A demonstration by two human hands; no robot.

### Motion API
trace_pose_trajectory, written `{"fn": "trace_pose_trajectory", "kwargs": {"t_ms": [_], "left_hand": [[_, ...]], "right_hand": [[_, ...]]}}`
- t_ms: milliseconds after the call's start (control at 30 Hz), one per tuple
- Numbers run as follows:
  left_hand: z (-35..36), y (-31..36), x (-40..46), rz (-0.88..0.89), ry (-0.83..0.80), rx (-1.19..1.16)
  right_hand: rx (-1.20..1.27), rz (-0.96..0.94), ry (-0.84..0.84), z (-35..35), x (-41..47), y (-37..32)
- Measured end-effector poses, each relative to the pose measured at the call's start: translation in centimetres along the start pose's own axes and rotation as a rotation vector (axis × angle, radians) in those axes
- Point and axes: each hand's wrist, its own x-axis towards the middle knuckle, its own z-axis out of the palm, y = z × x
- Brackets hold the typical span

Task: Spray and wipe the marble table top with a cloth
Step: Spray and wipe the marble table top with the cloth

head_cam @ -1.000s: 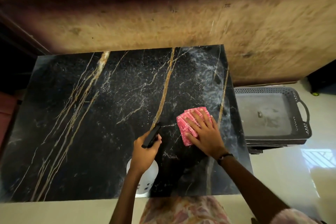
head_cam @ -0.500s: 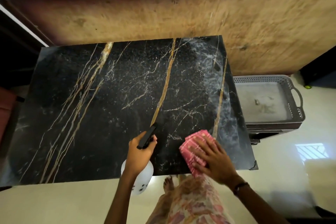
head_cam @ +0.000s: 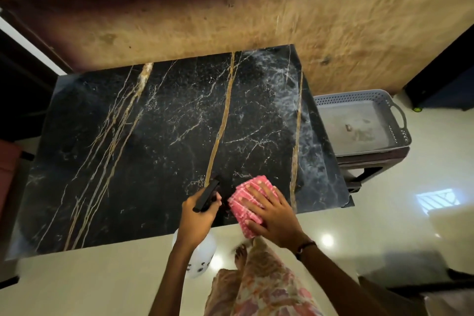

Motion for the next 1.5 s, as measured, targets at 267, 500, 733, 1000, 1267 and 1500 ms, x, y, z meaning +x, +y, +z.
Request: {"fn": "trace_pose_trajectory", "kwargs": {"t_ms": [267, 500, 733, 1000, 1267, 1500], "left_hand": [[0.9, -0.4, -1.7, -0.02, -0.034, -0.011], [2.2, -0.2, -2.6, -0.019, -0.084, 0.015], [3.0, 0.5, -2.7, 0.022, -0.132, 0.006], [4.6, 1.4, -1.7, 0.022, -0.129, 0.051], [8.1, 3.9, 0.5, 0.003, -0.117, 0.056], [11.0, 5.3, 2.1, -0.01, -0.084, 0.056]], "right_hand": [[0.02, 0.408, 0.033, -1.8, -1.8, 6.9], [-0.007, 0.221, 0.052, -0.6, -0.2, 3.3], [-0.017, 0.394, 0.085, -1.2, -8.9, 10.2], [0.032, 0.533, 0.104, -3.2, -2.3, 11.9], [-0.032, 0.249, 0.041, -2.1, -8.9, 13.8], [0.056, 0.406, 0.066, -5.2, 0.9, 17.2]]}}
